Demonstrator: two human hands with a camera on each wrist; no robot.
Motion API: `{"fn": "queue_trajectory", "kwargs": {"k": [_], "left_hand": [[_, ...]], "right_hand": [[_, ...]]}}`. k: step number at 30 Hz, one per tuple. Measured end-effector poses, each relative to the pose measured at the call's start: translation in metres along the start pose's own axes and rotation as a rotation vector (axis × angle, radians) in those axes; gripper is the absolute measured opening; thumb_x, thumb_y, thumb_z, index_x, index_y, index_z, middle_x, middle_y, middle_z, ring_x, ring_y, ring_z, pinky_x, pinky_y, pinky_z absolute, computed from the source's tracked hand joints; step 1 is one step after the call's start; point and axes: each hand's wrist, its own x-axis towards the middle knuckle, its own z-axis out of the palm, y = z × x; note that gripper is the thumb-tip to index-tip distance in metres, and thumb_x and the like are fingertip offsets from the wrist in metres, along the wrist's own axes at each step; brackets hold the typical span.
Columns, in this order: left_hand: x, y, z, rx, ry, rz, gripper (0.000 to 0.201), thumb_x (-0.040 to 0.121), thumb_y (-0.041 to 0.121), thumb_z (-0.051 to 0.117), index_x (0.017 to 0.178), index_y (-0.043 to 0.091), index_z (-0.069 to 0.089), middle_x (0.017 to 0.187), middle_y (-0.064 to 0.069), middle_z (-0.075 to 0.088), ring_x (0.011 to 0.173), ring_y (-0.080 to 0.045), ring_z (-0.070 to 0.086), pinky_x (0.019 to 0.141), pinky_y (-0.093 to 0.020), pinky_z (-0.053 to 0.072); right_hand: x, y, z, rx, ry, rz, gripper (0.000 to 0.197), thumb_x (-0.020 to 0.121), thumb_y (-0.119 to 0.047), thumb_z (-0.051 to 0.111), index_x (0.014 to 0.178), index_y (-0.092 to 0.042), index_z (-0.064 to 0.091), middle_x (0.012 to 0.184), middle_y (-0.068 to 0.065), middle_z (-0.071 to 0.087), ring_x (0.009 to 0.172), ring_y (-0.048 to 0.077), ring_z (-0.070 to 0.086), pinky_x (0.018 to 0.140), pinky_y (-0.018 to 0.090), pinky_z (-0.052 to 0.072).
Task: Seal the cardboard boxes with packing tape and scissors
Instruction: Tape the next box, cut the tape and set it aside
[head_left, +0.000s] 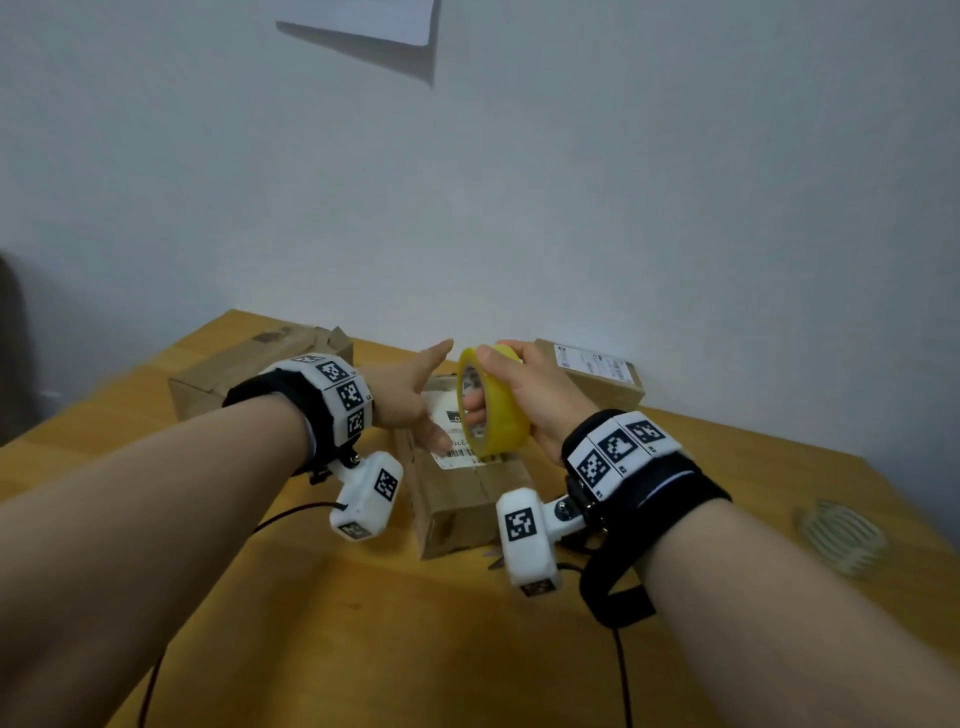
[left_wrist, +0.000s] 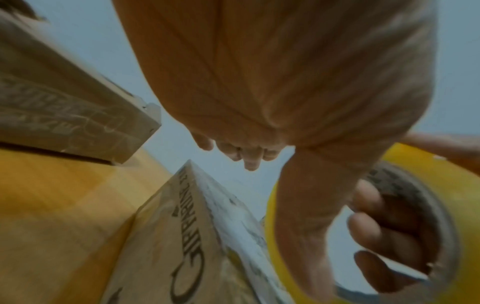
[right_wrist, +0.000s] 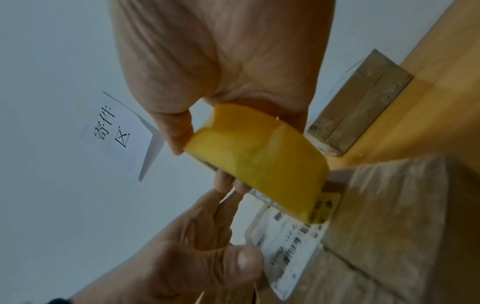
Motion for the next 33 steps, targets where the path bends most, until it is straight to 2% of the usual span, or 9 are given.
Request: {"fn": "queue_trajectory", "kwargs": {"k": [4,8,13,16,20,25,27,31,33], "left_hand": [[0.010,-0.004,0.006,-0.020,-0.025,-0.035,0.131,0.065,0.026,0.088,0.152,0.034,-0.010,0.159,0.004,0.018,0.145,-0.022,0.021,0.113,-0.036,0.025],[0.016,-0.012,0.011,-0.050,-0.077,-0.034,0.139,0.047,0.044,0.091,0.151,0.039,-0.001,0.154,0.007,0.030,0.141,-0.021,0.029,0.114,-0.046,0.028],[0.017,-0.007,0.015,-0.017,-0.035,-0.056,0.116,0.066,0.025,0.087,0.152,0.036,0.010,0.155,0.003,0.030,0.140,-0.025,0.030,0.113,-0.044,0.029],[0.015,-0.001,0.018,0.006,-0.039,-0.071,0.097,0.078,0.015,0.078,0.152,0.029,0.018,0.158,0.003,0.020,0.144,-0.025,0.022,0.111,-0.040,0.025],[0.012,0.003,0.018,0.172,-0.044,-0.050,0.093,0.081,0.027,0.074,0.154,0.024,0.015,0.161,0.007,-0.001,0.148,-0.021,0.005,0.120,-0.043,0.008],[0.003,0.013,0.020,0.329,-0.052,-0.027,0.079,0.088,0.033,0.065,0.151,0.014,0.022,0.157,-0.001,0.016,0.139,-0.027,0.026,0.115,-0.044,0.024],[0.001,0.014,0.020,0.400,-0.044,-0.020,0.078,0.089,0.039,0.063,0.151,0.017,0.021,0.155,0.001,0.018,0.137,-0.027,0.029,0.113,-0.045,0.027],[0.003,0.011,0.021,0.532,-0.042,-0.011,0.066,0.092,0.049,0.052,0.147,0.022,0.027,0.147,-0.002,0.028,0.128,-0.028,0.038,0.107,-0.046,0.034],[0.001,0.015,0.022,0.586,-0.047,-0.004,0.063,0.093,0.049,0.049,0.146,0.020,0.029,0.146,-0.005,0.029,0.127,-0.029,0.039,0.107,-0.046,0.034]], "right_hand": [[-0.001,-0.002,0.005,0.059,0.016,0.044,0.056,0.094,-0.038,0.063,0.137,-0.014,0.036,0.075,0.016,0.071,0.063,0.029,0.066,0.078,0.053,0.057],[-0.008,-0.010,0.002,-0.015,0.060,0.077,0.067,0.095,-0.035,0.064,0.146,-0.008,0.030,0.067,0.015,0.069,0.051,0.024,0.065,0.055,0.035,0.058],[-0.034,-0.014,-0.009,-0.113,0.031,0.126,0.061,0.098,-0.035,0.059,0.144,-0.002,0.036,0.061,0.011,0.069,0.048,0.019,0.066,0.049,0.027,0.055],[-0.051,-0.013,-0.016,-0.130,0.014,0.192,0.049,0.099,-0.037,0.057,0.134,-0.004,0.047,0.067,0.011,0.070,0.051,0.017,0.067,0.053,0.028,0.057],[-0.069,-0.005,-0.016,-0.146,-0.005,0.283,0.043,0.100,-0.034,0.055,0.129,-0.004,0.049,0.069,0.012,0.069,0.050,0.016,0.066,0.051,0.030,0.058],[-0.082,0.005,-0.015,-0.167,0.005,0.334,0.031,0.100,-0.029,0.057,0.120,-0.006,0.054,0.080,0.015,0.072,0.054,0.017,0.067,0.062,0.035,0.062],[-0.083,0.010,-0.014,-0.179,0.006,0.349,0.030,0.099,-0.027,0.058,0.120,-0.005,0.053,0.083,0.016,0.072,0.055,0.018,0.067,0.066,0.037,0.062],[-0.084,0.014,-0.014,-0.216,-0.020,0.374,0.014,0.098,-0.026,0.059,0.095,-0.015,0.051,0.088,0.016,0.073,0.061,0.019,0.068,0.083,0.044,0.059],[-0.083,0.015,-0.014,-0.222,-0.033,0.395,0.015,0.098,-0.026,0.059,0.099,-0.013,0.052,0.093,0.017,0.073,0.062,0.020,0.068,0.086,0.045,0.058]]}}
